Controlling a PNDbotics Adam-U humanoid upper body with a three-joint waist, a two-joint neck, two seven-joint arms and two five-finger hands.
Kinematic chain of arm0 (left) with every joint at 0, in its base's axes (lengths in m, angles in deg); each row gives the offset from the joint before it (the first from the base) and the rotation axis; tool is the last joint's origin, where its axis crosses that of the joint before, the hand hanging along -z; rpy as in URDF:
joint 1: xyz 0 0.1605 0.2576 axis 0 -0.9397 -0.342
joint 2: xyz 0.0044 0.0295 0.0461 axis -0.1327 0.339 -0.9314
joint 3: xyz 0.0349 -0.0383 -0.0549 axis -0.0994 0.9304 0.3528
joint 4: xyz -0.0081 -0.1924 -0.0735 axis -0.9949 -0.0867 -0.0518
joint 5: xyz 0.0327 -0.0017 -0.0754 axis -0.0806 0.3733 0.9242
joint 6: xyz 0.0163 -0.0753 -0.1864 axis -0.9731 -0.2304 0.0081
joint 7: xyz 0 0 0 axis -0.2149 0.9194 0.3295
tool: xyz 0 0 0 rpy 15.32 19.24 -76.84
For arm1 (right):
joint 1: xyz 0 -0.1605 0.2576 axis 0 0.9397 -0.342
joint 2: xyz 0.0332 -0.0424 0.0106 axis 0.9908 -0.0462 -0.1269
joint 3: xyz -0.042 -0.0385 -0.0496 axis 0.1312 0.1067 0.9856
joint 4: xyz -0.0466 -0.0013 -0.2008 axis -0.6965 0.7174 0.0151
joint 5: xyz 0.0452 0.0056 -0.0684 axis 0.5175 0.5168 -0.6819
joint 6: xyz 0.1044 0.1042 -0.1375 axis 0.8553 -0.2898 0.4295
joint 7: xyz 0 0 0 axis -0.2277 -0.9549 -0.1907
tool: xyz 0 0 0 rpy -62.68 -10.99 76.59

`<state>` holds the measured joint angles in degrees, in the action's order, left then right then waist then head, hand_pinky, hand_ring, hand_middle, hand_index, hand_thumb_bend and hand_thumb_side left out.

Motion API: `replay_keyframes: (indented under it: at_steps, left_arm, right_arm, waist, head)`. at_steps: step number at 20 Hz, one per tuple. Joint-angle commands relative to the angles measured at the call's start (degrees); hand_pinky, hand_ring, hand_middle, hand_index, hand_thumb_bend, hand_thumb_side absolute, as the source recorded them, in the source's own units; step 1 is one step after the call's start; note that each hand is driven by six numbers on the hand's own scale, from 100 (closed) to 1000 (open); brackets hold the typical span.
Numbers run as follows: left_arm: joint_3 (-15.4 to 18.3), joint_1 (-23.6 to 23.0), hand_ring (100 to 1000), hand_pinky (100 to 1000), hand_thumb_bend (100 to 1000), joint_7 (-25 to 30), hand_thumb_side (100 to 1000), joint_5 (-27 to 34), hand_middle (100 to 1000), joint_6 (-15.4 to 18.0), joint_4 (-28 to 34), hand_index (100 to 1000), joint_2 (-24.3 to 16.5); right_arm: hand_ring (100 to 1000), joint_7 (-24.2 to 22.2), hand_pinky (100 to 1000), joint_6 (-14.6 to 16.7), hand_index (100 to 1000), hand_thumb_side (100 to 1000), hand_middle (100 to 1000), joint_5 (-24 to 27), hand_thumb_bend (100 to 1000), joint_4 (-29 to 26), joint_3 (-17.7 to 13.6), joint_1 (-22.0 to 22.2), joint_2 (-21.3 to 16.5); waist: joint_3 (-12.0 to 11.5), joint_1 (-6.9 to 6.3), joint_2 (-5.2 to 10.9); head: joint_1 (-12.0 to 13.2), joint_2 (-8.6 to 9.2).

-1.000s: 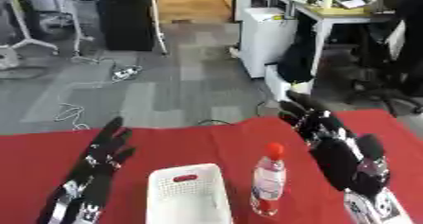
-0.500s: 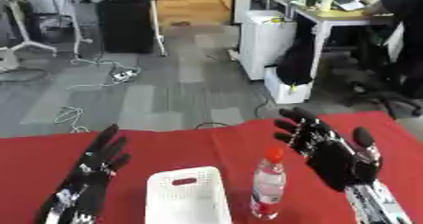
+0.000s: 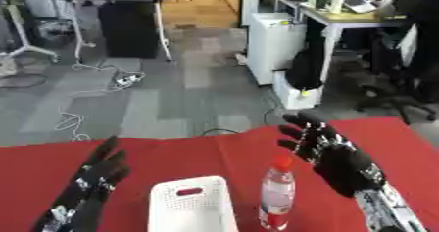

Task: Pick up objects on the table and place them in the box.

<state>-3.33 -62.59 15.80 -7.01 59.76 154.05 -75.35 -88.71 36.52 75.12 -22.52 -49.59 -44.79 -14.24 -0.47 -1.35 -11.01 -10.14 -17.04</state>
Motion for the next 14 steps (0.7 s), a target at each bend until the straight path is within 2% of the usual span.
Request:
replay_keyframes:
  at_steps: [1,3,6,14]
  left_arm:
    - [-0.22,0.4,1000,931,100,0.4,819,0.34,1000,0.13,1.24,885,-0.62]
    - [-0.22,0.32,1000,931,100,0.52,820,0.36,1000,0.13,1.23,885,-0.61]
    - [-0.2,0.25,1000,932,100,0.65,820,0.36,1000,0.13,1.23,884,-0.59]
    - [-0.14,0.07,1000,934,100,1.03,821,0.3,1000,0.15,1.23,884,-0.52]
  right_arm:
    - [1000,0.01,1000,-0.1,1000,224,1000,-1.17,584,0.25,-0.51,-1.89,-1.71]
    - [1000,0.01,1000,-0.1,1000,143,1000,-1.4,539,0.8,-0.76,-2.01,-1.84]
    - [1000,0.01,1000,-0.08,1000,101,1000,-1.5,507,1.37,-1.05,-2.14,-1.94]
    - [1000,0.01,1000,0.74,1000,105,1000,-1.98,511,2.38,-1.83,-2.34,-2.57]
  waist:
    - [-0.16,0.02,0.63]
    - [-0.23,-0.02,0.58]
    - [-0.25,-0.08,0.5]
    - [-0.43,-0.23,0.19]
  head:
    - [-0.79,0.79]
    - [-0.86,0.9]
    - [-0.98,1.01]
    - [-1.33,1.11]
